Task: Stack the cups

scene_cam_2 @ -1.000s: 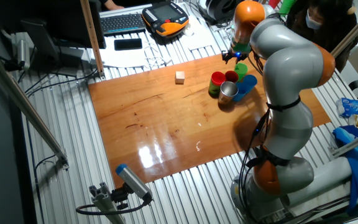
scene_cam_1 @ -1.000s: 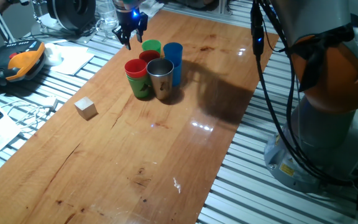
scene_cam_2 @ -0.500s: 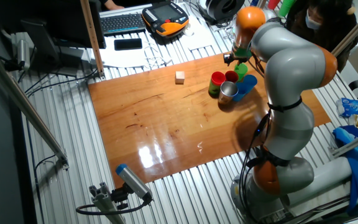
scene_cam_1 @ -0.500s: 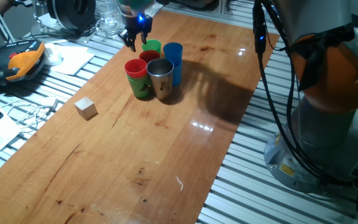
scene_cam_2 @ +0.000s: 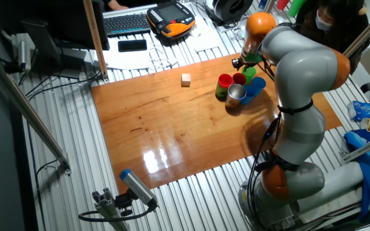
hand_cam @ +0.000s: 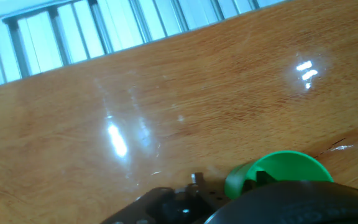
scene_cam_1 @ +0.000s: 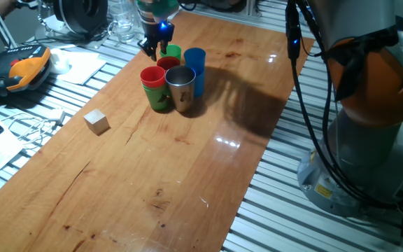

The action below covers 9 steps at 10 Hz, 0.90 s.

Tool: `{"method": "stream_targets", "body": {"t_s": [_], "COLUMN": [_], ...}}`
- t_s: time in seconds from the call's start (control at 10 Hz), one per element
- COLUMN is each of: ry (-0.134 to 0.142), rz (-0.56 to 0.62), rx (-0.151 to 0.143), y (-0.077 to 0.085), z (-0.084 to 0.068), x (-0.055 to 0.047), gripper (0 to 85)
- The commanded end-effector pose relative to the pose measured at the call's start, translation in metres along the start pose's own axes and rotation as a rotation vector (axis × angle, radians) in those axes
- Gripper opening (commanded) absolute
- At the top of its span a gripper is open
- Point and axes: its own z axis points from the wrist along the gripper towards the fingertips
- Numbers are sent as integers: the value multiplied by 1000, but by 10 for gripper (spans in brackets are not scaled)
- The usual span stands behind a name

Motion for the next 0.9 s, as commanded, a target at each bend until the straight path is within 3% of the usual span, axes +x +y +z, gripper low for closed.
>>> {"method": "stream_targets", "body": {"t_s": [0.0,0.2,0.3,0.5,0.6,0.8], "ry": [2,7,8,8,20,69], "rz": [-11,-38,-73,-101,-104,-110], "rx": [-2,-15,-13,-12,-23,-53], "y": [0,-1,-1,-1,0,5], "z": [1,2,3,0,-5,-26], "x": [0,1,2,1,-1,-9], "gripper": [170,170,0,0,0,0]}}
